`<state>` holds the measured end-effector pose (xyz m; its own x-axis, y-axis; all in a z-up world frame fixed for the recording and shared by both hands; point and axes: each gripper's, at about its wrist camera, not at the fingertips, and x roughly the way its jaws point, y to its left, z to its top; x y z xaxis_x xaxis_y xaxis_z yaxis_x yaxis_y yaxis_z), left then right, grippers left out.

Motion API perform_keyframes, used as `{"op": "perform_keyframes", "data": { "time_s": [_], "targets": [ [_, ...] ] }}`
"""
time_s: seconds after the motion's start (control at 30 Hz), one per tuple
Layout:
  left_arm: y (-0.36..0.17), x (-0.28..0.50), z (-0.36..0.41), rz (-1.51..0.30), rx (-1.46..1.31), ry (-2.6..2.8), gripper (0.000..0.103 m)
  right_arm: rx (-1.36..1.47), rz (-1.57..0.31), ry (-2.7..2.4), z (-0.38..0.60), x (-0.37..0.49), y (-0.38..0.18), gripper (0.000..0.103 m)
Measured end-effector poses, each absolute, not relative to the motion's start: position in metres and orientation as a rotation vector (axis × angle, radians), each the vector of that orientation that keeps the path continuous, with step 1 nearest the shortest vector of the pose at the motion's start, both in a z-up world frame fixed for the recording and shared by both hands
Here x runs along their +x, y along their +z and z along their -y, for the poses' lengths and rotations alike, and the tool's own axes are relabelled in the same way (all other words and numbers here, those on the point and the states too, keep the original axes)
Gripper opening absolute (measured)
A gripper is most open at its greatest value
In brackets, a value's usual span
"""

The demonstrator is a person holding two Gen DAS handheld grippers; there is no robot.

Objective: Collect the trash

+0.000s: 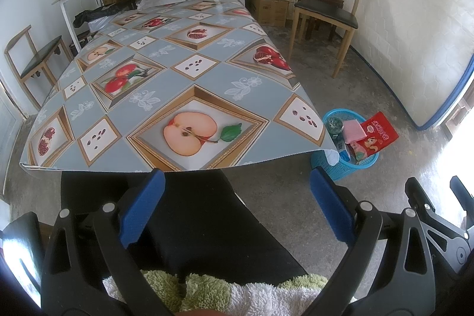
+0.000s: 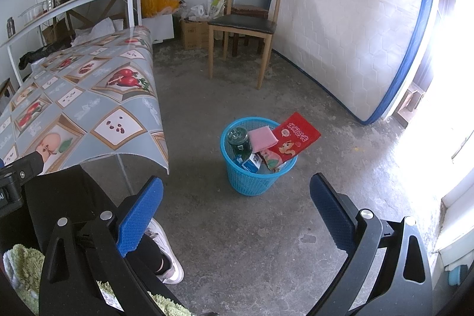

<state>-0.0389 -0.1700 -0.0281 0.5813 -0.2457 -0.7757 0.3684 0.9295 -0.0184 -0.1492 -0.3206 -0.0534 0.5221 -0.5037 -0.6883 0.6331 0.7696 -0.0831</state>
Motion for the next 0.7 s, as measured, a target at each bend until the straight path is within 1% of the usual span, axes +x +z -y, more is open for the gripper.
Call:
{"op": "perform_keyframes", "data": {
  "time_s": [0.7],
  "targets": [
    [-0.0278,-0.0380,0.1691,-0.882,0.151,-0.361,0.094,0.180,-0.752,-0.682,0.3246,-0.1432,-0.0459,0.097]
  ]
}}
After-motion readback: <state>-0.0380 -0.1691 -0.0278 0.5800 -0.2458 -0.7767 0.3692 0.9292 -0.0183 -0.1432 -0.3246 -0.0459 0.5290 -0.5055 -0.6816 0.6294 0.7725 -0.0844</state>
